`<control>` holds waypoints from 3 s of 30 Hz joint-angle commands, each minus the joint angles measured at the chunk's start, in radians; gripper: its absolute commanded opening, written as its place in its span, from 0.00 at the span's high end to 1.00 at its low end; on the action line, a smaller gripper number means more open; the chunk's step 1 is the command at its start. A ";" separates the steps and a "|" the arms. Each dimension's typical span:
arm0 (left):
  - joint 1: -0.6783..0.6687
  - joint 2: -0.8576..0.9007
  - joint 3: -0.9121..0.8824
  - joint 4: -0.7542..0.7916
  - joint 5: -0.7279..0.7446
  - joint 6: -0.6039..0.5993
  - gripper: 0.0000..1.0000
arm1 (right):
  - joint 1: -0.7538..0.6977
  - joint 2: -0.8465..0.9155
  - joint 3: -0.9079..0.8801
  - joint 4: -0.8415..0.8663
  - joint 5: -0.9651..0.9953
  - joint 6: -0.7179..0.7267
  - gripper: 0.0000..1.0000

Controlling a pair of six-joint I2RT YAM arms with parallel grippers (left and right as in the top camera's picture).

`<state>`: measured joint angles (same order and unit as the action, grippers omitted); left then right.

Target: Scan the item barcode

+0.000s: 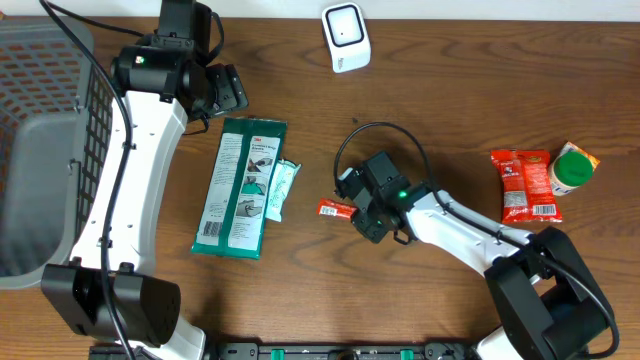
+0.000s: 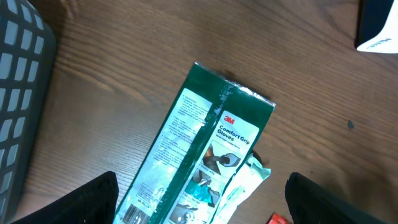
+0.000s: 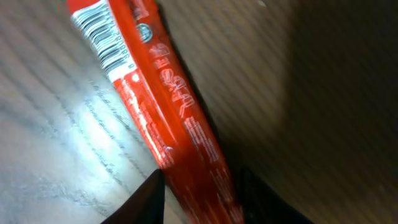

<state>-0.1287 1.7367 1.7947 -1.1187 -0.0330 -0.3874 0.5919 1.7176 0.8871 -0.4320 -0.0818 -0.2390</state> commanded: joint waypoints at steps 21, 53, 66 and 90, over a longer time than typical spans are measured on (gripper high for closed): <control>0.003 -0.010 0.004 -0.002 -0.013 0.013 0.14 | -0.150 0.004 -0.004 0.041 0.155 0.288 0.53; 0.003 -0.010 0.004 -0.003 -0.013 0.013 0.14 | -0.259 -0.001 0.064 -0.155 -0.018 0.223 0.71; 0.003 -0.010 0.004 -0.003 -0.013 0.013 0.14 | -0.259 0.003 0.060 -0.169 -0.018 0.222 0.70; 0.003 -0.010 0.004 -0.003 -0.013 0.013 0.14 | -0.259 -0.063 0.079 -0.211 -0.017 0.168 0.51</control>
<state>-0.1287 1.7367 1.7947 -1.1187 -0.0330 -0.3878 0.3397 1.6699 0.9485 -0.6357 -0.0944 -0.0326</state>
